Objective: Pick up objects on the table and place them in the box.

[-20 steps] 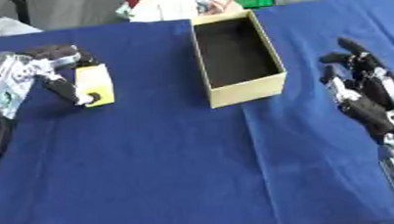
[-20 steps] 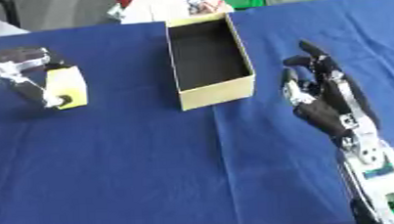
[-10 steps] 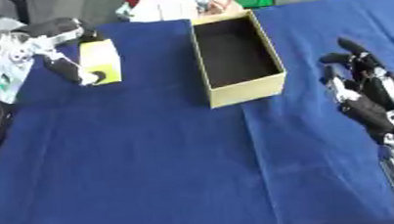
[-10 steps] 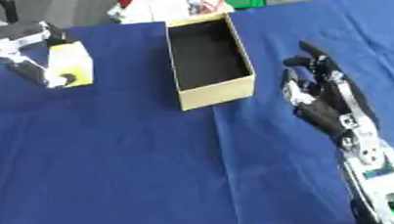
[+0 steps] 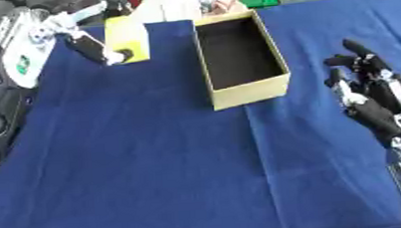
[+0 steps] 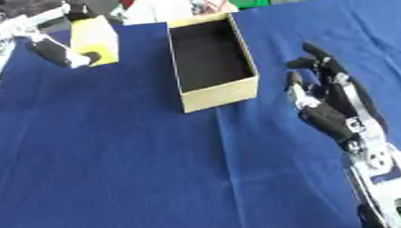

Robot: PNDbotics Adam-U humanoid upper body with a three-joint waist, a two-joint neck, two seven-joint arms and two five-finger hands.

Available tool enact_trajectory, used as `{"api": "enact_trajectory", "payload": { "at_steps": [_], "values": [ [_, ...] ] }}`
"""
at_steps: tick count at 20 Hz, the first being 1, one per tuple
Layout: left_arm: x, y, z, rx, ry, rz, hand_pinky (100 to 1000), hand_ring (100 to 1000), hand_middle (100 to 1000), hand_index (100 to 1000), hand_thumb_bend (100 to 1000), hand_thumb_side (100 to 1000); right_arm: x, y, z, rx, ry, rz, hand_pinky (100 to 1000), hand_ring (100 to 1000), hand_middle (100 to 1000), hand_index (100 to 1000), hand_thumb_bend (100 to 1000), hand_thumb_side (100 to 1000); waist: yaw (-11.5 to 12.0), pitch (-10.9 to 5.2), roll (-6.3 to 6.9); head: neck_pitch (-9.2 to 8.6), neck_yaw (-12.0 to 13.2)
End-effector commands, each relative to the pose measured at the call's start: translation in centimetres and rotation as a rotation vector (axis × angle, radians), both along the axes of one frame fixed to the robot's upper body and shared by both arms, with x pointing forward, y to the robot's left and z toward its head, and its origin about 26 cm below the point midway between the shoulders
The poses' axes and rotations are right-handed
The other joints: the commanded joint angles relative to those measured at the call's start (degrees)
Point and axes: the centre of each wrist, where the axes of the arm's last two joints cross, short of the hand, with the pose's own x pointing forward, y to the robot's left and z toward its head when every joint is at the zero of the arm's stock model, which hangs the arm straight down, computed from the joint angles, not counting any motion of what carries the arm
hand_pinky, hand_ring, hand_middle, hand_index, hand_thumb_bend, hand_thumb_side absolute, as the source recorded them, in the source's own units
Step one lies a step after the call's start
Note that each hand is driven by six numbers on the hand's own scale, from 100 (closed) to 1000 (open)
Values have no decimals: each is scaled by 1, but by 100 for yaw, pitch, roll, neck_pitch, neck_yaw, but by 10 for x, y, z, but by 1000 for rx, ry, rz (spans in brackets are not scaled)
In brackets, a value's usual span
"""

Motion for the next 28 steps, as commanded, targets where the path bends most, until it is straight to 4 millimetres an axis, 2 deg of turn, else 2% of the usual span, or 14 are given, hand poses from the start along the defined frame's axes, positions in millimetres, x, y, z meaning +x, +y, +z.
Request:
{"api": "enact_trajectory", "payload": {
  "at_steps": [1,3,5,7,20,28],
  "values": [
    [-7,-35,30,-28,-108,-124,770,665,432,741,276,230,2,10,9,-4,-27,56,761,1000,733,971,100,322,-207,-79,36,-103,153],
    [-9,-59,26,-49,-130,-178,770,666,434,742,287,230,3,14,11,-8,-28,80,761,1000,733,971,100,322,-348,-73,68,-125,203],
    [-9,-81,17,-58,-134,-209,770,666,433,742,288,230,3,14,11,-9,-27,83,761,1000,733,971,100,322,-371,-78,81,-132,187],
    [-9,-91,11,-52,-144,-221,770,665,433,742,288,229,3,13,11,-9,-27,83,761,1000,733,970,100,322,-378,-83,89,-139,182],
    [-6,-104,-6,-41,-148,-244,774,670,455,759,284,233,4,15,12,-11,-31,93,761,1000,733,970,100,316,-404,-56,53,-174,200],
    [-5,-112,-25,-25,-158,-235,775,685,550,806,283,239,4,17,14,-7,-35,99,761,1000,733,971,100,321,-487,24,23,-218,218]
  ]
}}
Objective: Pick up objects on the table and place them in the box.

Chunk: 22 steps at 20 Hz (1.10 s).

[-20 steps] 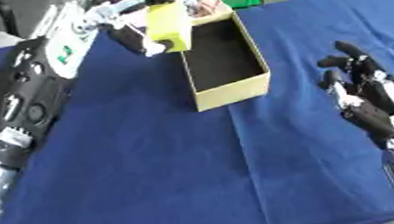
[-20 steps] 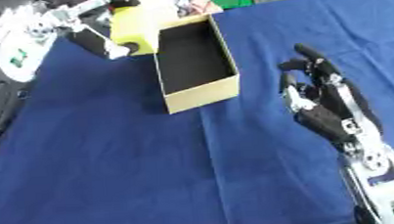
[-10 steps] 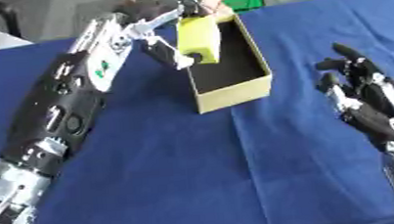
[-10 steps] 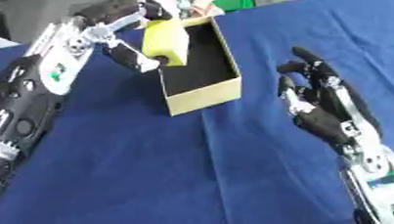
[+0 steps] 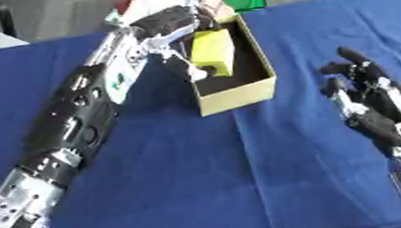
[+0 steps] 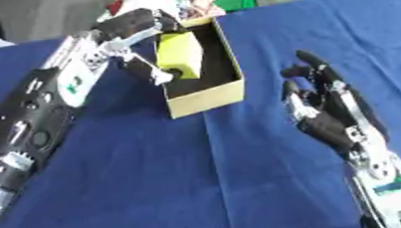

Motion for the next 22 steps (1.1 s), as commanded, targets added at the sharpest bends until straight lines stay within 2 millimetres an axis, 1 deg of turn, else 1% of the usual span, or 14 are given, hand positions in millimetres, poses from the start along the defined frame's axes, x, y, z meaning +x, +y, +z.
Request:
{"api": "enact_trajectory", "payload": {
  "at_steps": [1,4,5,6,7,11,13,16,17,19,22],
  "values": [
    [0,-2,7,-2,-46,6,775,686,555,808,281,239,0,1,8,1,-25,10,761,1000,733,971,100,322,-12,-79,-46,-67,8],
    [2,-1,3,0,-44,13,779,701,601,818,286,243,0,1,8,2,-25,9,761,1000,732,971,100,323,-11,-66,-49,-67,5],
    [2,-1,2,3,-43,11,785,740,671,832,305,248,0,1,8,3,-25,9,761,1000,732,971,100,324,-8,-63,-49,-67,1],
    [2,-1,1,9,-40,6,788,751,696,839,309,250,0,1,8,3,-25,9,761,1000,732,971,100,324,-4,-61,-50,-68,-5],
    [2,-1,0,15,-36,1,801,778,754,862,324,254,0,1,8,3,-24,9,761,1000,732,971,100,326,-1,-60,-51,-69,-5],
    [2,-1,1,30,-23,-20,829,828,851,912,365,261,0,1,7,4,-24,7,761,1000,732,971,100,324,9,-58,-63,-73,-12],
    [1,-1,2,31,-18,-29,841,843,881,925,391,264,0,0,8,4,-24,6,762,1000,732,971,100,324,17,-58,-68,-73,-15],
    [0,0,6,30,-16,-38,850,855,907,934,415,320,0,0,7,4,-23,5,762,1000,732,971,100,323,28,-58,-72,-76,-24],
    [0,0,7,28,-17,-38,851,855,909,935,414,321,0,0,7,4,-24,5,762,1000,732,971,100,324,31,-58,-72,-78,-25],
    [-1,1,10,16,-21,-41,849,851,904,933,398,303,0,0,8,5,-25,5,762,1000,732,971,100,323,41,-54,-75,-83,-40],
    [-5,5,21,-34,-46,-52,837,829,875,920,345,250,1,-1,8,5,-27,-3,762,1000,732,971,100,322,92,-43,-78,-91,-82]
  ]
}}
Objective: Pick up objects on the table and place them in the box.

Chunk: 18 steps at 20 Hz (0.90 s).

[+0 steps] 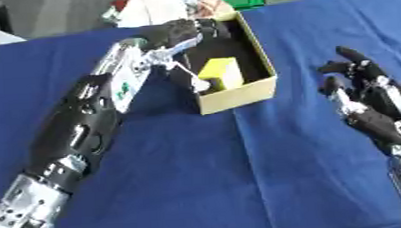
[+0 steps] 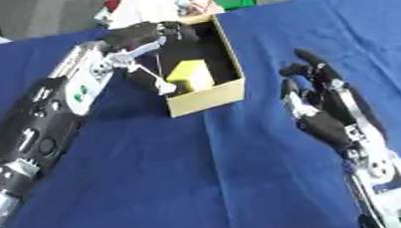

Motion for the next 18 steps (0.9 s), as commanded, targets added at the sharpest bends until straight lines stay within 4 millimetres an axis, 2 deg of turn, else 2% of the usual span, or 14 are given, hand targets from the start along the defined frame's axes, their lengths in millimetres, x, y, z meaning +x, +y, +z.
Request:
{"api": "enact_trajectory", "payload": {
  "at_steps": [1,4,6,12,18],
  "values": [
    [-5,10,27,-57,-70,-11,832,818,856,915,320,233,0,-2,7,5,-24,-7,762,1000,732,971,100,320,43,-82,-47,-69,-56],
    [-13,23,39,-122,-127,-31,830,808,836,908,235,213,0,-5,7,6,-29,-22,762,1000,732,970,100,311,148,-84,-64,-77,-135],
    [-19,40,43,-166,-163,-35,827,798,822,903,122,206,0,-7,7,6,-29,-34,762,1000,732,970,100,305,228,-91,-87,-69,-197],
    [-40,84,33,-361,-207,24,818,770,794,899,100,221,-1,-13,8,12,-37,-67,762,1000,733,970,100,300,499,-82,-157,-84,-330],
    [-67,98,6,-539,-142,64,831,777,799,909,100,297,-2,-17,8,16,-42,-94,762,1000,733,970,100,298,697,-38,-209,-58,-424]
  ]
}}
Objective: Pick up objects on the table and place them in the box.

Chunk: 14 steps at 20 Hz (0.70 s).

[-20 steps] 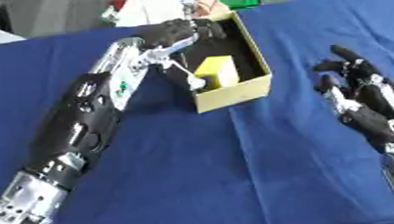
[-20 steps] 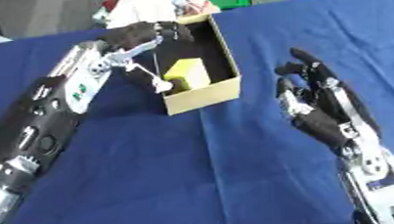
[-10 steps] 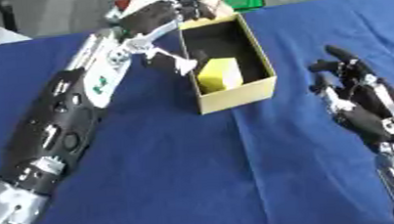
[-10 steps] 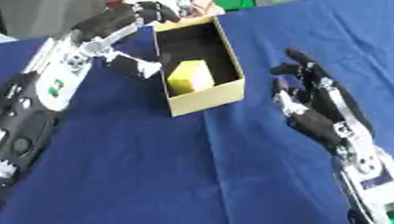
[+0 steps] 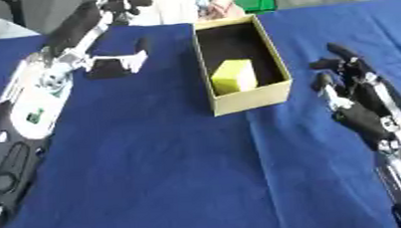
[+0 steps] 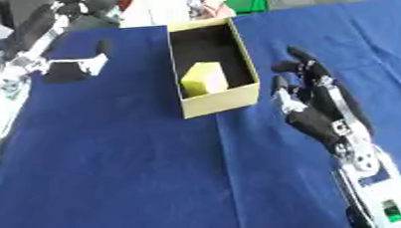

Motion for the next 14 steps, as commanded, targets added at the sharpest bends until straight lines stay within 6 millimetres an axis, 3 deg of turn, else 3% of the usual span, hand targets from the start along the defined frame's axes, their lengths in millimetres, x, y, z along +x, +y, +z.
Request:
{"api": "enact_trajectory", "payload": {
  "at_steps": [1,8,14],
  "values": [
    [-15,7,11,-86,-17,-1,832,776,798,910,100,307,-1,-5,9,-13,-35,-20,762,1000,733,970,100,298,55,-72,-28,-21,-50],
    [-50,13,-18,-275,122,-8,825,767,786,902,100,383,-2,-8,7,-9,-30,-40,762,1000,733,970,100,300,276,-82,-91,135,-87],
    [-75,22,-59,-326,292,-43,824,764,781,897,100,395,-3,-7,6,-11,-26,-29,762,1000,732,970,100,294,290,-115,-110,206,-58]
  ]
}}
